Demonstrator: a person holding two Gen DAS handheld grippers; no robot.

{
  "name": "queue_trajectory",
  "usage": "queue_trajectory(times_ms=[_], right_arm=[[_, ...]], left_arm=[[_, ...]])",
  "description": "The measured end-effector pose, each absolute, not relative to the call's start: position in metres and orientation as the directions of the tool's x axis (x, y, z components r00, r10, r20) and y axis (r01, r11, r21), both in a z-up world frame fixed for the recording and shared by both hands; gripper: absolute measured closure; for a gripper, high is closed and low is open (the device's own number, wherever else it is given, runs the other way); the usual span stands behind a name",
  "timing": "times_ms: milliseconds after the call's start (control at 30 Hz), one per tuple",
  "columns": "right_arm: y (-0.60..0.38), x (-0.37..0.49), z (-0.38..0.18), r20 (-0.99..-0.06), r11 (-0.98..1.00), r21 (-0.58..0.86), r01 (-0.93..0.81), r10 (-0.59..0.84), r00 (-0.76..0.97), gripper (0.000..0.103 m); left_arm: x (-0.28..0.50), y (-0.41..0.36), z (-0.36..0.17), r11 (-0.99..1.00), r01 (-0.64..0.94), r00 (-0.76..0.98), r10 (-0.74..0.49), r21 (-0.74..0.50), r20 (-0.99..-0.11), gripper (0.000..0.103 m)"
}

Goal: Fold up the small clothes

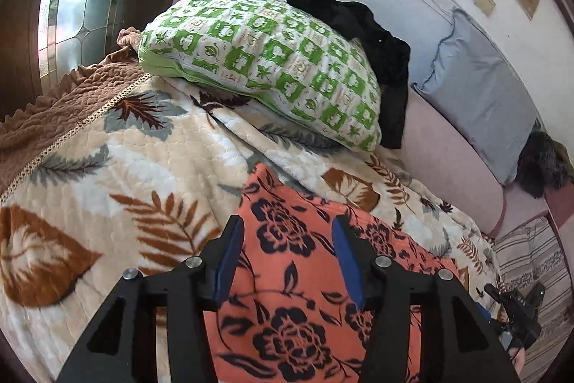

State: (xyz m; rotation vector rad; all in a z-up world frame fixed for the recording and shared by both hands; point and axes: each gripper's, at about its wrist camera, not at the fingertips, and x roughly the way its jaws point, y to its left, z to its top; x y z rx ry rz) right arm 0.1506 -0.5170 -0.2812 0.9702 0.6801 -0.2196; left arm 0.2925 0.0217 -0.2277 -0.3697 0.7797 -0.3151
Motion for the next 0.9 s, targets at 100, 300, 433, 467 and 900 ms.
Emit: queue_trajectory(times_ms=[100,300,433,467,900], right_arm=[[-0.468,0.175,-0.277,-0.681,0.668,0.620,0.412,0.197,0.705,0.037],[-0.393,0.215,-0.312,-0.881,0.830,0.312,0.463,0.070,0.468,0.037],[-0.336,0.248,-0.285,-0.816,0.880,0.365,0.303,0.146,0.559,0.037],[-0.315,0.263,-0.282,-0.807,0.894,0.366,0.258,0.167,0.567,0.037],[-0.177,0.356,-0.316,-0.858,0.954,0.283,0.098,0.206,0.471,0.068]], left_arm=[[0.279,0.006,-0.249,0.932,0.076,0.648,-0.315,-0.353,-0.693,0.042],[0.304,0.027,-0.314,0.962,-0.054,0.470,-0.213,-0.269,-0.856,0.039],[0.306,0.046,-0.298,0.970,-0.082,0.549,-0.146,-0.227,-0.823,0.040],[0.306,0.050,-0.299,0.968,-0.094,0.554,-0.141,-0.230,-0.820,0.040],[0.310,0.063,-0.295,0.980,-0.083,0.573,-0.102,-0.182,-0.813,0.040]])
